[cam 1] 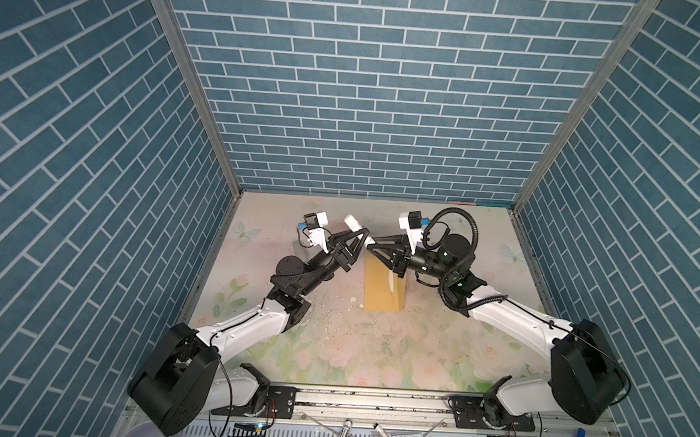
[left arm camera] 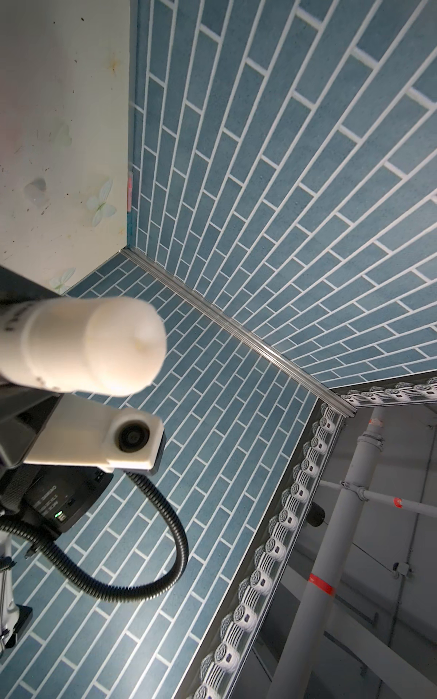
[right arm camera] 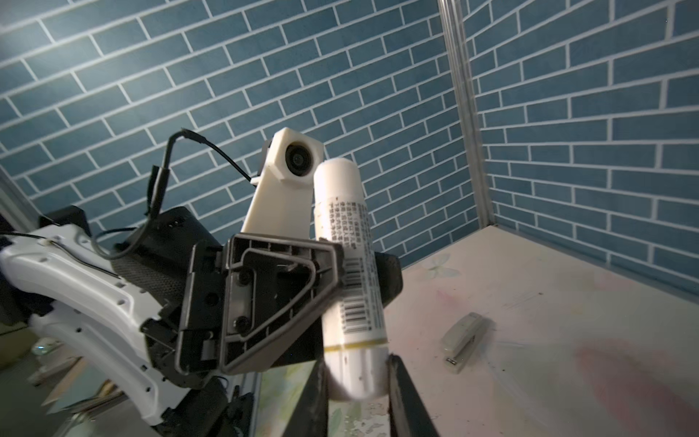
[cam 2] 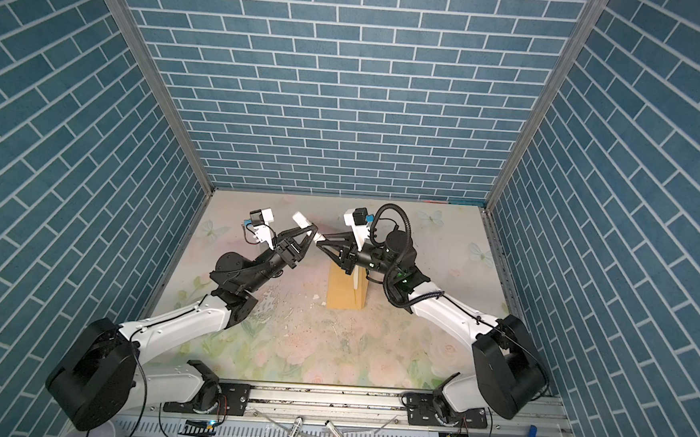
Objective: Place the letter into the envelope and seal it
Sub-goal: 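Lift the glue stick with the right gripper off the flap, then press the glue stick down onto the flap with the right gripper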
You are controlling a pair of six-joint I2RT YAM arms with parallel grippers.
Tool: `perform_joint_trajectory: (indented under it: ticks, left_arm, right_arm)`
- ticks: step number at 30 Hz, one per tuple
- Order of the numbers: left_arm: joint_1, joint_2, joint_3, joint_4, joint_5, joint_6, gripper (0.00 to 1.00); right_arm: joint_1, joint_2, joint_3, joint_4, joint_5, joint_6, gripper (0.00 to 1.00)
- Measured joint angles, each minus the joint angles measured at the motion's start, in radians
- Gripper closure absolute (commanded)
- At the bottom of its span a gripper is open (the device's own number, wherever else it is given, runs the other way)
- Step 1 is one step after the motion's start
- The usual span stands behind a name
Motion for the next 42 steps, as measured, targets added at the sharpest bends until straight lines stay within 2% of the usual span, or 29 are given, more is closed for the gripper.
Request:
perform_joint_trajectory:
  ticks: [2,7,14,15,20,25,30,34,38,42]
  left_arm:
    - [0.002,0.000,0.000,-0.003,0.000,0.006,1.00]
    - [0.003,-0.001,0.000,0.000,-0.005,0.019,1.00]
    - [0.005,-0.002,0.004,0.008,-0.007,0.024,1.00]
    - [0.005,-0.002,0.004,0.008,-0.007,0.025,1.00]
    - [0.005,-0.011,0.004,-0.014,-0.014,0.034,1.00]
    - [-0.003,-0.040,0.003,-0.108,-0.006,0.069,1.00]
    - [-0.003,-0.061,0.003,-0.159,-0.008,0.087,1.00]
    - [-0.004,-0.063,0.003,-0.182,-0.011,0.090,1.00]
    - [-0.004,-0.063,0.003,-0.203,-0.023,0.088,1.00]
    - [-0.004,-0.063,0.003,-0.205,-0.049,0.069,1.00]
  right_arm:
    - [-0.016,0.031,0.006,0.055,-0.053,0.087,1.00]
    - [-0.035,0.069,0.034,0.098,-0.122,0.205,1.00]
    - [-0.040,0.080,0.048,0.114,-0.143,0.256,1.00]
    - [-0.041,0.080,0.048,0.113,-0.143,0.256,0.98]
    - [-0.041,0.077,0.048,0.099,-0.134,0.250,0.67]
    - [-0.055,-0.015,0.043,-0.003,0.009,0.136,0.50]
    - [-0.060,-0.171,-0.012,-0.074,0.163,-0.042,0.44]
    - [-0.046,-0.240,-0.061,-0.114,0.278,-0.183,0.41]
    - [0.016,-0.259,-0.094,-0.157,0.403,-0.344,0.38]
    - [0.135,-0.259,-0.124,-0.158,0.537,-0.537,0.36]
